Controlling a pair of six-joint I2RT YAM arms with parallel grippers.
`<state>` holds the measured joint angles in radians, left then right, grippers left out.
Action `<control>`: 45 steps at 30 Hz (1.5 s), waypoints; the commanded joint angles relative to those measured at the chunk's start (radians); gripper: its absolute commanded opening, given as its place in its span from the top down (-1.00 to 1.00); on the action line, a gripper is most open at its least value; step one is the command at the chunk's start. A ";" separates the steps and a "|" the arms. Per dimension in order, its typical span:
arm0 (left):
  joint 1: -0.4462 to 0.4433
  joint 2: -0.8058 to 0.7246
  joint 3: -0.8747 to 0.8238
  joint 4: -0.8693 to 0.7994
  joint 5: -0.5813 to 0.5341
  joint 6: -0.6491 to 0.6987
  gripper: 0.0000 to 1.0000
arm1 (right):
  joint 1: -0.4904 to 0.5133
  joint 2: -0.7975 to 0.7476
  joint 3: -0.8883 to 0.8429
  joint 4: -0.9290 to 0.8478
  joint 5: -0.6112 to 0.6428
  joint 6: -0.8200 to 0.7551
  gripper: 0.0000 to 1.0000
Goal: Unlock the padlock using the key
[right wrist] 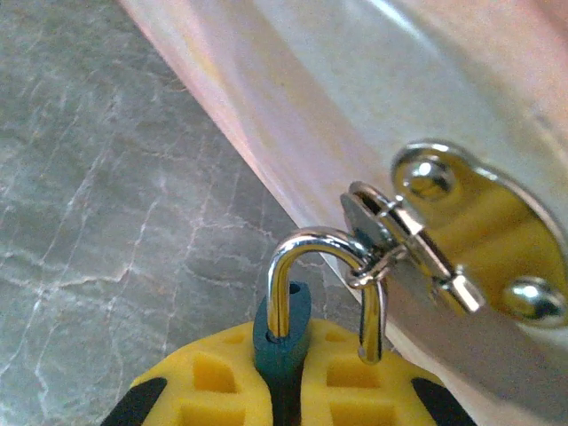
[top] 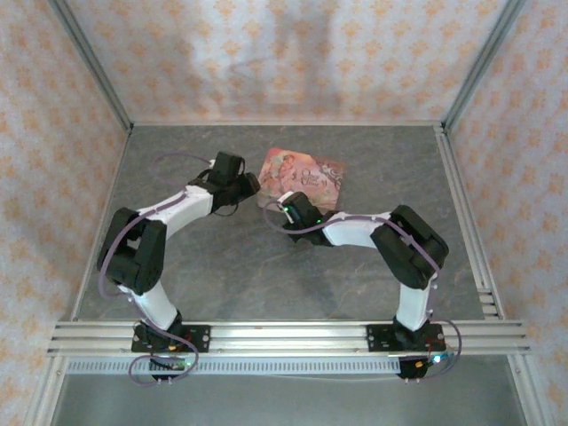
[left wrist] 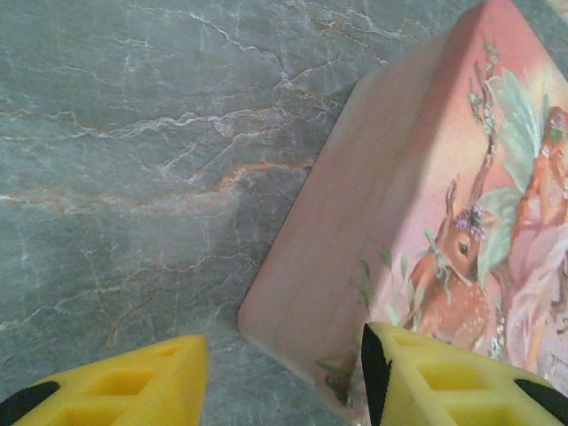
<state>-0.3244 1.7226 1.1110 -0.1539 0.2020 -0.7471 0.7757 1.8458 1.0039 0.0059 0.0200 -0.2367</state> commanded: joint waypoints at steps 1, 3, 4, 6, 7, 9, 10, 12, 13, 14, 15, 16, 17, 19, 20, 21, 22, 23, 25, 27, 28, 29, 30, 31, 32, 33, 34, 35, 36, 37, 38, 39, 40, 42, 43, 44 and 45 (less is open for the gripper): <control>0.010 0.041 0.063 0.037 0.016 0.022 -0.02 | -0.001 -0.046 -0.005 -0.031 -0.045 -0.131 1.00; 0.012 0.069 0.083 0.033 0.020 0.029 -0.03 | -0.005 -0.049 -0.004 -0.033 -0.054 -0.150 1.00; 0.014 0.078 0.084 0.045 0.024 0.031 -0.02 | -0.006 -0.049 -0.005 -0.030 -0.052 -0.156 1.00; 0.019 0.099 0.090 0.064 0.037 0.024 -0.03 | -0.008 -0.052 -0.009 -0.027 -0.049 -0.164 1.00; 0.021 0.110 0.095 0.067 0.045 0.023 -0.02 | -0.010 -0.055 -0.013 -0.022 -0.054 -0.169 1.00; 0.021 0.139 0.114 0.052 0.065 0.024 0.02 | -0.015 -0.060 -0.020 -0.015 -0.060 -0.185 1.00; 0.021 0.151 0.118 0.048 0.080 0.026 0.06 | -0.016 -0.059 -0.014 -0.024 -0.061 -0.192 1.00; 0.020 0.168 0.111 0.052 0.108 0.024 0.13 | -0.017 -0.056 0.000 -0.035 -0.069 -0.218 1.00; 0.021 0.170 0.103 0.060 0.115 0.021 0.15 | -0.017 -0.054 0.005 -0.035 -0.072 -0.231 1.00; 0.021 0.168 0.089 0.073 0.128 0.020 0.18 | -0.017 -0.051 0.016 -0.042 -0.073 -0.242 1.00; 0.021 0.168 0.079 0.084 0.138 0.018 0.22 | -0.018 -0.045 0.032 -0.058 -0.078 -0.254 1.00; 0.020 0.168 0.074 0.086 0.144 0.019 0.23 | -0.018 -0.038 0.048 -0.071 -0.082 -0.268 1.00; 0.021 0.169 0.071 0.085 0.150 0.020 0.25 | -0.018 -0.028 0.067 -0.089 -0.089 -0.282 1.00; 0.021 0.175 0.067 0.086 0.166 0.023 0.31 | -0.018 -0.012 0.100 -0.117 -0.102 -0.313 1.00; 0.021 0.179 0.067 0.086 0.177 0.026 0.37 | -0.016 -0.005 0.113 -0.121 -0.106 -0.331 1.00; 0.021 0.181 0.070 0.082 0.184 0.028 0.40 | -0.015 0.000 0.131 -0.130 -0.111 -0.339 1.00; 0.021 0.181 0.070 0.080 0.189 0.028 0.41 | -0.015 0.005 0.148 -0.139 -0.118 -0.347 1.00; 0.021 0.180 0.068 0.080 0.196 0.026 0.43 | -0.014 0.011 0.167 -0.146 -0.127 -0.354 1.00; 0.021 0.209 0.066 0.080 0.204 0.024 0.46 | -0.013 0.029 0.205 -0.169 -0.144 -0.370 1.00; 0.021 0.204 0.058 0.090 0.207 0.019 0.46 | -0.004 0.051 0.237 -0.197 -0.152 -0.396 1.00; 0.021 0.203 0.056 0.093 0.209 0.016 0.45 | 0.003 0.061 0.244 -0.210 -0.159 -0.416 1.00; 0.021 0.203 0.055 0.091 0.210 0.014 0.46 | 0.009 0.071 0.250 -0.214 -0.162 -0.429 1.00; 0.021 0.203 0.057 0.089 0.209 0.015 0.46 | 0.011 0.077 0.260 -0.227 -0.172 -0.437 1.00; 0.021 0.203 0.059 0.085 0.209 0.017 0.46 | 0.011 0.082 0.266 -0.233 -0.182 -0.440 1.00; 0.021 0.203 0.060 0.083 0.209 0.017 0.46 | 0.011 0.087 0.272 -0.233 -0.189 -0.446 1.00; 0.021 0.203 0.060 0.082 0.208 0.018 0.46 | 0.011 0.090 0.276 -0.241 -0.184 -0.456 1.00; 0.021 0.203 0.062 0.075 0.205 0.020 0.47 | 0.011 0.088 0.277 -0.255 -0.174 -0.465 1.00; 0.021 0.201 0.062 0.070 0.200 0.023 0.48 | 0.008 0.084 0.276 -0.275 -0.160 -0.474 1.00; 0.021 0.198 0.061 0.070 0.200 0.023 0.48 | 0.001 0.073 0.264 -0.287 -0.156 -0.479 1.00; 0.021 0.197 0.062 0.069 0.201 0.022 0.48 | -0.003 0.064 0.253 -0.297 -0.159 -0.480 1.00; 0.021 0.196 0.061 0.070 0.203 0.020 0.49 | -0.004 0.055 0.244 -0.314 -0.164 -0.482 1.00; 0.021 0.196 0.061 0.074 0.203 0.019 0.50 | -0.003 0.050 0.246 -0.337 -0.182 -0.486 1.00; 0.021 0.198 0.061 0.074 0.204 0.017 0.50 | -0.001 0.047 0.251 -0.344 -0.201 -0.486 1.00; 0.019 0.206 0.059 0.081 0.213 0.014 0.54 | 0.008 0.064 0.300 -0.358 -0.221 -0.494 1.00; 0.018 0.212 0.059 0.083 0.217 0.011 0.56 | 0.014 0.078 0.333 -0.372 -0.223 -0.501 1.00; 0.018 0.216 0.059 0.086 0.221 0.008 0.57 | 0.016 0.094 0.373 -0.388 -0.237 -0.504 1.00; 0.018 0.219 0.058 0.091 0.224 0.006 0.62 | 0.015 0.105 0.406 -0.397 -0.256 -0.500 1.00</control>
<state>-0.2783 1.8748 1.2072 0.0132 0.3592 -0.7326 0.7486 1.9274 1.3075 -0.3672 -0.0837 -0.6441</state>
